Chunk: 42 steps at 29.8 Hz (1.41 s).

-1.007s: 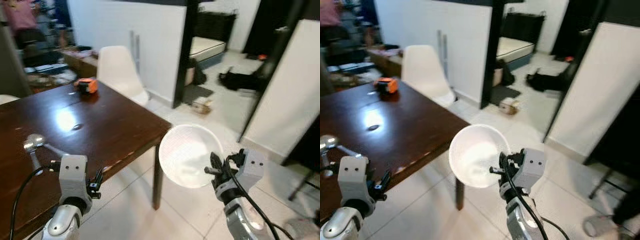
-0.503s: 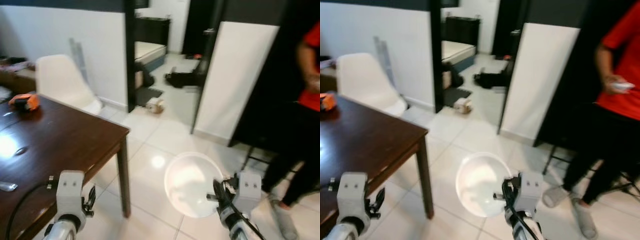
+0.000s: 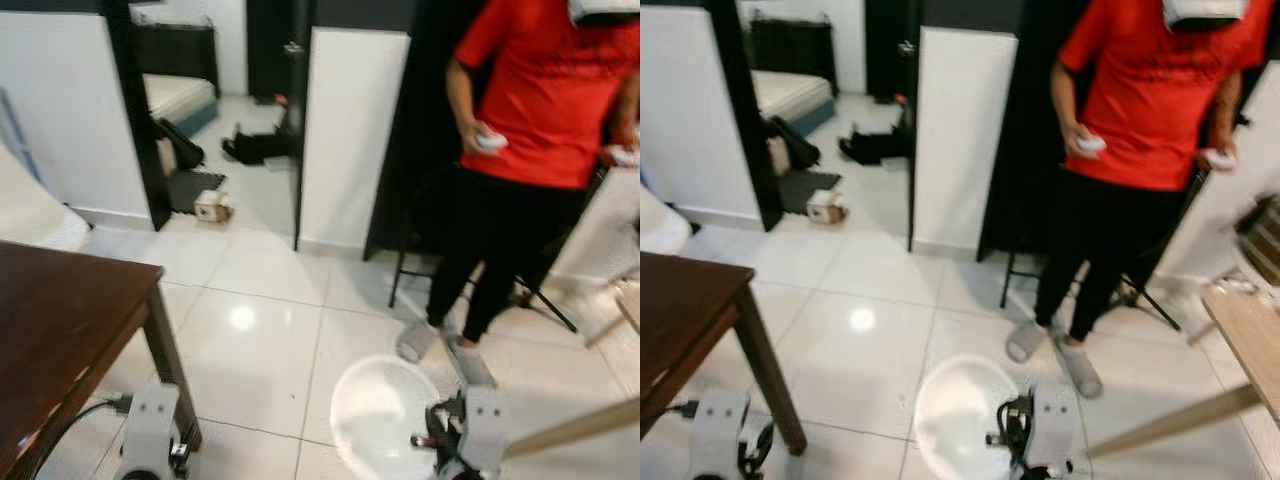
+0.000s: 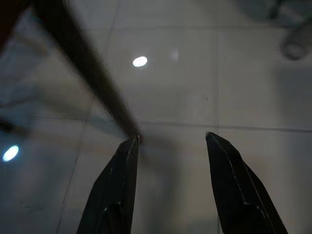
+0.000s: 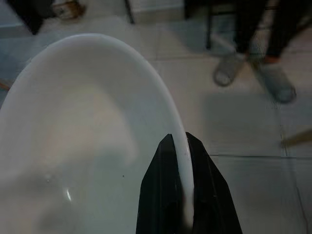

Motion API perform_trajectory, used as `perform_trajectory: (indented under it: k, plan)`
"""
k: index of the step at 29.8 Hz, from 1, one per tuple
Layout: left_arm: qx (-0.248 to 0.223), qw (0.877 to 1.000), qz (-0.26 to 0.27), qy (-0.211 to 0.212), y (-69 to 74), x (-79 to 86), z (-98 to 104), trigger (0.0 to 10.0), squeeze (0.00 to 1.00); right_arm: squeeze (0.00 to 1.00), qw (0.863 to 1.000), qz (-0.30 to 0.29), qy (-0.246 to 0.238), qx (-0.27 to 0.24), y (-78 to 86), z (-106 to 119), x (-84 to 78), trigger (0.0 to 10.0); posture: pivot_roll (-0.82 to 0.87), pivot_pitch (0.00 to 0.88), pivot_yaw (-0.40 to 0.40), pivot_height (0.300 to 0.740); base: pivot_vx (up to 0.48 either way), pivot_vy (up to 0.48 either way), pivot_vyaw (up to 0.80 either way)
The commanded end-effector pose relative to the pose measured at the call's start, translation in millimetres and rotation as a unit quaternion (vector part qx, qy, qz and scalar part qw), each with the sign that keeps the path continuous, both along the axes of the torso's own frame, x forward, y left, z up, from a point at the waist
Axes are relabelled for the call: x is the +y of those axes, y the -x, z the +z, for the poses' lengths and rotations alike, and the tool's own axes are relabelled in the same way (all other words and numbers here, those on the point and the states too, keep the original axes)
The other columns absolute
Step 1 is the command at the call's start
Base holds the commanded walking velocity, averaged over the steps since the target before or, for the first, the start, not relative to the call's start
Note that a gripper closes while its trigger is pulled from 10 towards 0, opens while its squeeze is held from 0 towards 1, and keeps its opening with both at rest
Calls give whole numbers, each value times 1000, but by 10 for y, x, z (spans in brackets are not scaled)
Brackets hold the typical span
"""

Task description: Setting the table

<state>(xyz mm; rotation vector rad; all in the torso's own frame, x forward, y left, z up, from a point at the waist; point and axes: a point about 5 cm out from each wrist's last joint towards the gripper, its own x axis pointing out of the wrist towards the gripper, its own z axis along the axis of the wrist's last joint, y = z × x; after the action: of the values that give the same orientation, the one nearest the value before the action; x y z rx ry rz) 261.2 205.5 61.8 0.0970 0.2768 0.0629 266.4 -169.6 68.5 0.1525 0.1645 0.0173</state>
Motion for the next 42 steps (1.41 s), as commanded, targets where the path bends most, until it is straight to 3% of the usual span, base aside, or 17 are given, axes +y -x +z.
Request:
perform_trajectory:
  k: [1, 9, 15, 18, 21, 22, 23, 25, 31, 42]
  plan:
    - [-9, 1000, -7, -4, 0, -11, 37, 10000, 0, 0, 1000, -8, 2, -15, -3, 46, -47, 10000, 18, 124, 62, 740, 0, 0, -800]
    - [-21, 1000, -9, -3, -36, -7, 58, 10000, 0, 0, 1000, -9, -1, -28, -60, 86, -40, 10000, 20, 122, 60, 740, 0, 0, -800]
    - [-49, 998, -10, 24, -83, -50, 202, 10000, 0, 0, 999, -8, -4, -44, -73, 173, -30, 10000, 20, 122, 59, 740, 0, 0, -800]
    - [-92, 994, -30, 43, -173, -142, 467, 10000, 0, 0, 996, -10, -13, -82, -140, 395, -21, 10000, 21, 122, 61, 740, 0, 0, -800]
    - [-104, 993, -36, 49, -200, -170, 545, 10000, 0, 0, 995, -10, -15, -95, -162, 466, -14, 10000, 20, 121, 62, 740, 0, 0, -800]
    - [-138, 987, -49, 67, -261, -240, 749, 10000, 0, 0, 992, -11, -24, -127, -210, 659, 3, 10000, 20, 121, 63, 740, 0, 0, -800]
    - [-138, 987, -49, 67, -261, -240, 749, 10000, 0, 0, 992, -11, -24, -127, -210, 659, 3, 10000, 20, 121, 63, 740, 0, 0, -800]
    - [-168, 981, -63, 81, -308, -316, 943, 10000, 0, 0, 988, -10, -26, -149, -239, 794, 14, 10000, 19, 120, 63, 740, 0, 0, -800]
    - [-200, 972, -81, 94, -336, -414, 1190, 10000, 0, 0, 989, -8, -24, -146, -234, 776, 29, 10000, 23, 119, 64, 740, 0, 0, -800]
    - [-194, 973, -87, 95, -308, -424, 1232, 10000, 0, 0, 989, -8, -26, -146, -237, 820, 33, 10000, 25, 111, 66, 740, 0, 0, -800]
